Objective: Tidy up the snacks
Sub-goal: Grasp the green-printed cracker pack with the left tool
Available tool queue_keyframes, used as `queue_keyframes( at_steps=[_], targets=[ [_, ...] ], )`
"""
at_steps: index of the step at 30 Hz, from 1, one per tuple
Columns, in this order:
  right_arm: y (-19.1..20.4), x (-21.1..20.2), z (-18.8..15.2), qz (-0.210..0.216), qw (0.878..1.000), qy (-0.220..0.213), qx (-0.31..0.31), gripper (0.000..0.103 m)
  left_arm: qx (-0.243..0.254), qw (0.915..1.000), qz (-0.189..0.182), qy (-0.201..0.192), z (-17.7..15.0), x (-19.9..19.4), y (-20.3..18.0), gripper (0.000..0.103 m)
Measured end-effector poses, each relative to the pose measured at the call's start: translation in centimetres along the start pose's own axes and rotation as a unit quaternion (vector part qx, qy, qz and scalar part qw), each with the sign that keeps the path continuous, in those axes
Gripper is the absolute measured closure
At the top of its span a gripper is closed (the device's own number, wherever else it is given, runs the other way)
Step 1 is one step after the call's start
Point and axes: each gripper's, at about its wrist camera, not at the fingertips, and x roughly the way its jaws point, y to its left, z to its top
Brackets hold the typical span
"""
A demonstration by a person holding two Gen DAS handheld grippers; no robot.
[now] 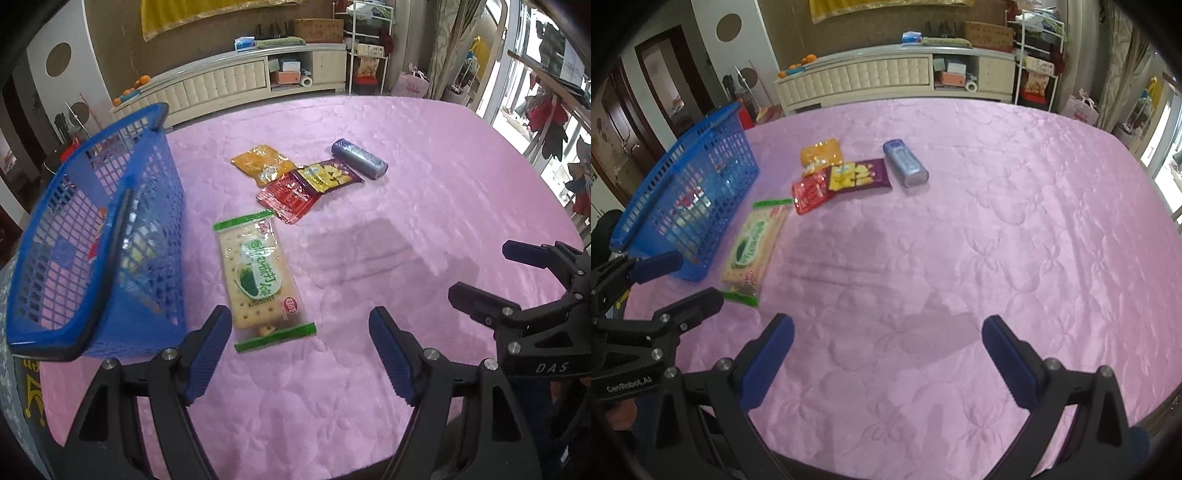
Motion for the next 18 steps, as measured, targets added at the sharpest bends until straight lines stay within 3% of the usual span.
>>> queue_keyframes(
  at_steps=[18],
  targets=[
    [-1.3,5.5,1.5,0.009,0.999,0.052,-0.005,0.000,-0.043,0.9964,0.022,0.070,2.2,7.7,3.4,0.028]
  ],
)
